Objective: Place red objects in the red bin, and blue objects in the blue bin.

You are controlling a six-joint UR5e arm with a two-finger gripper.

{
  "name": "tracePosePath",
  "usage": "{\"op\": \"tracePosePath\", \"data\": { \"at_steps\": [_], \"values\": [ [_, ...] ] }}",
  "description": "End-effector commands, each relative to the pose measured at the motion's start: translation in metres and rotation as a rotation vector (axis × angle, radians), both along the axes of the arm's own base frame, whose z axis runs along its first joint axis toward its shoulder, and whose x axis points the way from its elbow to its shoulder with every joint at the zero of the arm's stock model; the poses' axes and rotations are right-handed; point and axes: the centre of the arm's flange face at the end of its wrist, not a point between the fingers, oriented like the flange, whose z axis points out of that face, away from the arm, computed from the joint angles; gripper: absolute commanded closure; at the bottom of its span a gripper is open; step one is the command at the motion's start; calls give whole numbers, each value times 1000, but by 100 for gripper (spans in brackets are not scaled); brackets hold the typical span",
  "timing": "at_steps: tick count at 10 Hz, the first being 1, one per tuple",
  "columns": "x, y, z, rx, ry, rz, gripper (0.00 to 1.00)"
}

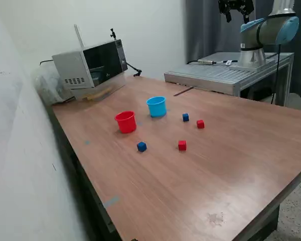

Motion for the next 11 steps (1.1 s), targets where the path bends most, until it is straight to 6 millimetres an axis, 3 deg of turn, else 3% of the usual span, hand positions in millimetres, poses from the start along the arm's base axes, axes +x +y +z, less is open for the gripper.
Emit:
{"op": "tracePosePath", "data": {
  "at_steps": [1, 6, 8, 11],
  "values": [
    [-6, 0, 9, -3, 28, -7, 0],
    [-12, 0, 11, -6, 64, -10, 0],
    [-41, 1, 20, -7, 254, -14, 0],
    [-109, 2, -13, -7, 349, -20, 0]
  ]
}}
